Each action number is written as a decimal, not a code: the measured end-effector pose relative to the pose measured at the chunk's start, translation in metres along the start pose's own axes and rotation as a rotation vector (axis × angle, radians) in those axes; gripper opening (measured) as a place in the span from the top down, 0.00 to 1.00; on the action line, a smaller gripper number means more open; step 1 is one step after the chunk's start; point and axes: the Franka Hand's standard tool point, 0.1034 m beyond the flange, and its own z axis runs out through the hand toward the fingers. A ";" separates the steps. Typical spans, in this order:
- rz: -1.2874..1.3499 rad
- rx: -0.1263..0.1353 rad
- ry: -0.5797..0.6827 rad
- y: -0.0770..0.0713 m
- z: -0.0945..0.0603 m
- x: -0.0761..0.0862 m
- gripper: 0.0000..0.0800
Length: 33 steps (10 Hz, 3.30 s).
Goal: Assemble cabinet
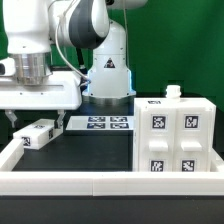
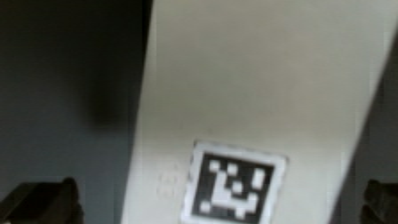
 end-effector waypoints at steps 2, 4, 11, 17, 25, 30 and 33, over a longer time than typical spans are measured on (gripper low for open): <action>-0.011 -0.015 0.013 0.001 0.007 -0.001 0.00; -0.019 -0.021 0.019 -0.001 0.008 -0.002 0.00; -0.060 -0.024 0.048 -0.017 -0.008 0.010 0.30; 0.031 0.071 0.055 -0.138 -0.104 0.033 0.30; 0.176 0.054 0.007 -0.224 -0.129 0.065 0.30; 0.023 0.039 0.032 -0.226 -0.155 0.096 0.30; -0.060 0.018 0.016 -0.239 -0.175 0.136 0.30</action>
Offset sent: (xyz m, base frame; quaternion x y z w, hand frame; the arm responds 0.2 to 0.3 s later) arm -0.0002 0.0037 -0.0097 -0.0126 0.0222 -0.0010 0.9997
